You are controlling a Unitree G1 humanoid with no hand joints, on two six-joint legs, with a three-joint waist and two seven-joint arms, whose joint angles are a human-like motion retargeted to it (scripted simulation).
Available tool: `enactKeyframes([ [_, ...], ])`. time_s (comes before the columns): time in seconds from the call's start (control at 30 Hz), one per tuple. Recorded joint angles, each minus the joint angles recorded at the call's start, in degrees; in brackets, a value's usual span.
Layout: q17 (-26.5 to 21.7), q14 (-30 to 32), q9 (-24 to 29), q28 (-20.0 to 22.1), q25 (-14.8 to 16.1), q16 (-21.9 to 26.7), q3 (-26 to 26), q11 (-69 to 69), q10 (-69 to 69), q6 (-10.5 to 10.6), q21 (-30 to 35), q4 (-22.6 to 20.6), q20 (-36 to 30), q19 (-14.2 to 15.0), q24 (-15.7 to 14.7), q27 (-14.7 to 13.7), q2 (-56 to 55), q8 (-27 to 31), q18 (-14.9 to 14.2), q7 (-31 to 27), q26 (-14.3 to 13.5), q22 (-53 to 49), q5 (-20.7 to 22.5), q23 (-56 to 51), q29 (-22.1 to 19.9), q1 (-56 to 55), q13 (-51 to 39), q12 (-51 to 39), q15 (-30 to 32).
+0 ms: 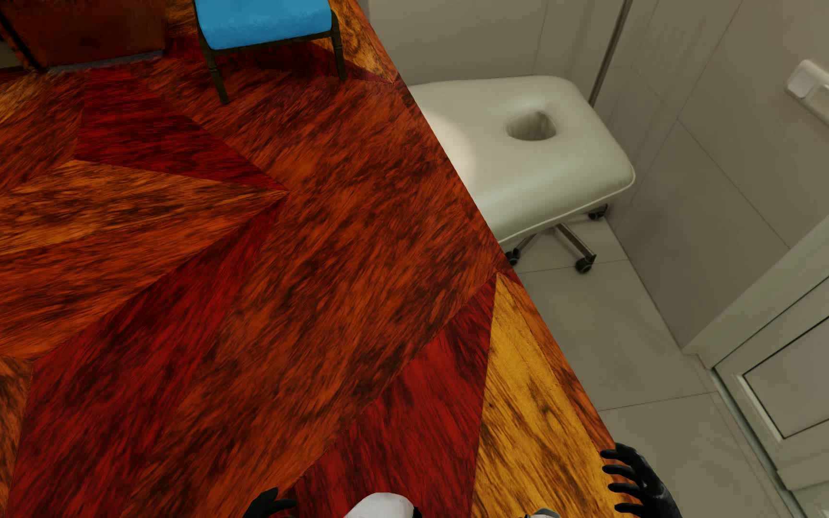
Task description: Walk towards the light gray armchair
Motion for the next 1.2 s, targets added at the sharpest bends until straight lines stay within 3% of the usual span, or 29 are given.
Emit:
enactKeyframes([
  [0.03, 1.8, -5.1, -0.5, -1.3, 1.5, 1.2, 1.7, -0.8, -4.8, 1.2, 1.5, 1.9, 1.3, 4.3, 0.0, 0.2, 3.6, -1.6, -2.0, 1.4, 0.1, -1.1, -0.8, -3.3, -1.5, -1.2, -1.5, 1.7, -2.3],
  [0.1, 5.0, -12.4, -2.9, -1.2, 2.6, 1.8, 4.1, -1.5, -17.6, 3.3, 4.5, 4.6, 2.0, 3.6, 1.5, -0.3, 9.8, -4.5, -5.1, 0.6, 0.7, -0.4, -1.7, -6.7, -2.8, -1.1, -4.6, 4.7, -7.6],
  [0.13, 7.0, -9.2, -3.0, -0.4, 2.0, 2.8, 3.1, 3.2, -19.5, 3.1, 5.8, 4.4, 0.8, 6.3, 1.7, -0.6, 10.6, -3.1, 0.1, 1.1, 0.6, 1.2, -2.6, -6.1, -2.6, 1.5, -6.3, 5.9, -8.9],
  [0.2, 9.1, -12.4, -3.4, 2.2, -0.4, 4.5, -3.8, 20.8, -21.1, 0.1, 5.7, 1.7, -2.6, 10.4, 1.9, -1.2, 2.3, 5.9, 0.3, -0.2, -0.4, 6.6, -0.5, -4.2, -0.8, 6.0, -3.7, 5.9, 2.7],
  [0.27, 5.9, -13.6, -4.1, 4.8, -2.6, 2.0, -9.9, 18.5, -27.1, -3.7, 0.3, -0.4, 0.5, 13.7, 1.5, 1.0, -3.3, 9.2, -0.2, -3.0, -0.8, 4.2, 1.9, -3.6, 2.0, 12.2, 3.1, 1.9, -2.4],
  [0.33, 3.9, -14.1, -2.9, 5.3, -3.9, -0.8, -11.1, 10.4, -31.5, -7.0, -2.0, -1.5, -1.6, 15.5, 3.9, 5.3, -5.8, 7.7, -0.9, -5.8, -1.5, 0.2, 1.5, -4.8, 3.1, 19.2, 8.2, -3.2, -4.5],
  [0.37, 4.0, -11.8, -2.0, 4.2, -3.6, -1.5, -10.8, 3.1, -25.7, -8.5, -2.5, -2.3, -0.8, 15.5, 5.2, 5.0, -5.2, 7.2, -0.2, -6.7, -1.7, -1.4, 0.9, -3.7, 2.9, 18.2, 8.1, -5.3, -3.2],
  [0.4, 2.0, -4.5, -0.3, 2.7, -2.3, -1.8, -7.9, -4.6, -12.8, -8.1, -2.1, -2.5, -1.2, 14.8, 5.7, 2.0, -1.7, 5.9, 2.5, -6.1, -1.8, -2.7, -0.6, 0.3, 2.2, 13.8, 7.0, -6.4, 5.1],
  [0.43, -0.5, 3.4, 0.9, 0.1, 0.0, -0.6, -5.0, -3.5, -3.9, -5.0, -2.1, -0.4, -1.2, 9.4, 5.1, 0.2, 0.4, 3.3, 2.9, -3.6, -2.4, -1.7, -1.0, -0.2, 0.7, 7.5, 4.5, -4.7, 2.1],
  [0.47, -0.6, 2.5, 1.8, -2.6, 2.0, 1.3, -2.6, -3.3, -3.3, -2.3, -1.4, 1.8, 0.2, 2.7, 4.4, -0.8, 3.4, 1.3, 2.0, -0.6, -2.7, -0.6, -1.9, -2.0, -1.1, 3.3, 1.2, -1.0, -0.6],
  [0.5, 1.0, -3.4, 1.4, -4.3, 3.2, 2.4, 1.0, -4.3, -7.2, 0.9, 0.9, 4.5, 3.1, 3.1, 4.2, -1.4, 6.9, -0.5, 1.5, 1.0, -2.0, -0.5, -2.0, -3.3, -2.7, 0.6, -2.0, 2.3, -2.8],
  [0.53, 4.0, -8.4, -0.1, -3.7, 3.4, 3.0, 3.0, -4.1, -14.5, 3.5, 3.3, 6.0, 3.2, 7.1, 4.5, -0.7, 9.4, -1.9, 0.7, 1.0, -0.7, -0.7, -2.5, -5.9, -3.5, -0.7, -5.2, 5.5, -5.7],
  [0.57, 6.0, -8.0, -1.3, -1.9, 2.5, 2.4, 3.6, 0.1, -21.5, 5.4, 6.1, 6.0, 2.5, 8.0, 4.4, -0.6, 10.2, -1.2, -2.9, 0.2, 0.7, 0.5, -3.2, -6.9, -3.3, 0.4, -7.8, 8.0, -7.9],
  [0.6, 8.3, -9.8, -1.0, 0.4, 0.9, 2.6, 2.4, 11.3, -21.1, 5.8, 6.9, 4.0, -1.9, 6.6, 3.8, -1.5, 7.5, 1.9, -1.9, -0.4, 2.0, 4.0, -4.1, -4.7, -2.2, 3.2, -9.5, 7.6, -3.7],
  [0.63, 8.9, -11.7, -0.9, 2.2, -0.9, 2.7, 0.6, 18.3, -21.9, 4.8, 6.4, 2.7, -4.2, 5.0, 2.5, -2.5, 3.6, 6.1, -2.1, -1.3, 3.1, 5.6, -2.2, -3.2, -0.5, 6.1, -7.1, 6.0, 3.1],
  [0.67, 8.7, -13.3, -0.9, 3.7, -2.9, 1.8, -1.8, 16.6, -23.4, 2.6, 3.5, 1.2, -3.0, 3.8, 0.9, -3.3, 0.7, 8.6, -2.4, -2.0, 4.1, 2.8, -0.8, -2.2, 1.5, 9.2, -2.9, 4.5, 2.0],
  [0.7, 6.5, -15.0, -0.9, 5.2, -4.7, -0.6, -3.7, 3.9, -23.0, 0.2, 1.6, -0.2, -0.9, 2.8, -0.4, -4.1, -0.5, 9.6, -2.4, -2.7, 4.4, -1.4, -0.4, -1.6, 3.0, 11.2, 1.6, 2.4, -4.5],
  [0.73, 2.9, -14.0, -1.3, 5.3, -5.1, -2.4, -4.2, 3.2, -16.6, -0.3, 0.5, -0.4, -0.3, 6.8, -1.4, -4.0, 1.2, 8.8, -1.7, -4.2, 3.2, -2.4, -0.7, 0.0, 3.6, 10.0, 4.0, 0.2, -5.4],
  [0.77, 0.0, -9.1, -1.9, 3.9, -4.4, -3.2, -3.5, 3.3, -9.4, 0.5, 0.2, 0.5, -0.8, 9.0, -2.0, -2.3, 3.9, 6.7, 0.9, -4.2, 1.2, -0.6, -1.2, -0.6, 3.1, 7.3, 5.2, -0.9, -8.2],
  [0.8, -0.4, -4.5, -2.4, 0.9, -2.9, -3.0, -1.9, 1.4, -6.1, 1.1, 0.1, 1.9, -0.4, 6.7, -2.1, 0.1, 7.8, 4.6, 2.5, -1.9, -0.7, 0.6, -1.7, -0.3, 1.4, 5.4, 4.4, 0.2, -10.0],
  [0.87, 3.2, -5.6, -3.1, -5.1, 1.1, -0.3, 3.7, -4.7, -7.9, 2.2, 1.6, 2.3, 1.6, 8.3, -1.2, 6.2, 16.2, 0.8, 0.0, 1.7, -1.5, -1.6, -2.7, -5.4, -3.1, 1.9, -1.5, 3.5, -11.9],
  [0.9, 6.1, -8.5, -2.9, -6.2, 2.7, 1.4, 4.7, -1.6, -15.1, 2.7, 3.4, 3.4, 2.3, 9.4, -0.1, 6.7, 17.5, 0.1, -1.7, 1.5, -1.6, -2.3, -2.8, -8.4, -4.3, 1.6, -6.1, 5.7, -11.5],
  [0.93, 8.8, -11.6, -2.8, -4.9, 3.1, 2.7, 3.1, 9.6, -20.9, 2.6, 4.3, 3.5, -1.1, 10.7, 1.0, 2.8, 13.5, 2.6, 0.4, 0.3, -2.1, 3.2, -2.2, -5.7, -3.7, 3.8, -9.5, 6.7, -5.2],
  [0.97, 10.3, -13.3, -2.4, -3.0, 2.5, 3.6, 0.9, 18.8, -22.3, 0.6, 4.6, 2.1, -2.7, 11.6, 1.7, -2.1, 8.7, 6.1, 0.4, -0.6, -1.5, 7.1, 0.2, -3.0, -2.1, 6.8, -8.2, 6.0, -0.3],
  [1.0, 8.7, -14.2, -2.0, -0.9, 0.9, 3.1, -1.8, 21.9, -25.0, -1.9, 4.1, 0.8, -2.6, 12.0, 1.6, -5.3, 3.6, 7.4, 0.3, -1.8, 0.1, 5.9, 2.2, -2.6, 0.5, 10.0, -4.0, 5.2, -2.1],
  [1.07, 5.8, -16.1, -0.1, 4.7, -3.1, 0.6, -7.9, 12.0, -28.8, -5.5, 0.4, -1.3, -1.1, 12.7, 2.2, -4.8, -4.0, 6.8, 0.4, -4.4, 3.5, 1.2, 2.6, -4.2, 5.2, 17.4, 4.4, 1.4, -6.2],
  [1.13, 2.1, -9.8, 0.8, 7.0, -4.4, -0.2, -8.2, -1.3, -15.5, -8.2, -1.5, -3.2, 0.1, 14.3, 2.9, -3.5, -5.7, 6.6, 1.0, -4.6, 5.6, -2.1, 1.4, -0.4, 6.1, 15.2, 6.5, -4.0, 0.3],
  [1.17, -0.3, -0.9, 1.1, 5.5, -3.4, -0.4, -5.8, -1.1, -6.0, -6.5, -1.2, -2.2, -0.4, 12.4, 3.1, -3.5, -3.3, 4.8, 1.6, -3.7, 5.6, -0.7, 0.7, 2.2, 4.5, 11.2, 5.2, -5.3, 2.9],
  [1.2, -1.8, 4.3, 1.4, 2.2, -1.6, -0.3, -3.7, -1.1, -0.5, -3.5, -1.7, -0.5, 1.1, 6.4, 3.0, -1.7, -0.1, 2.4, 0.8, -1.9, 4.6, 0.9, 0.2, 0.0, 2.1, 5.9, 2.0, -3.3, 0.0],
])
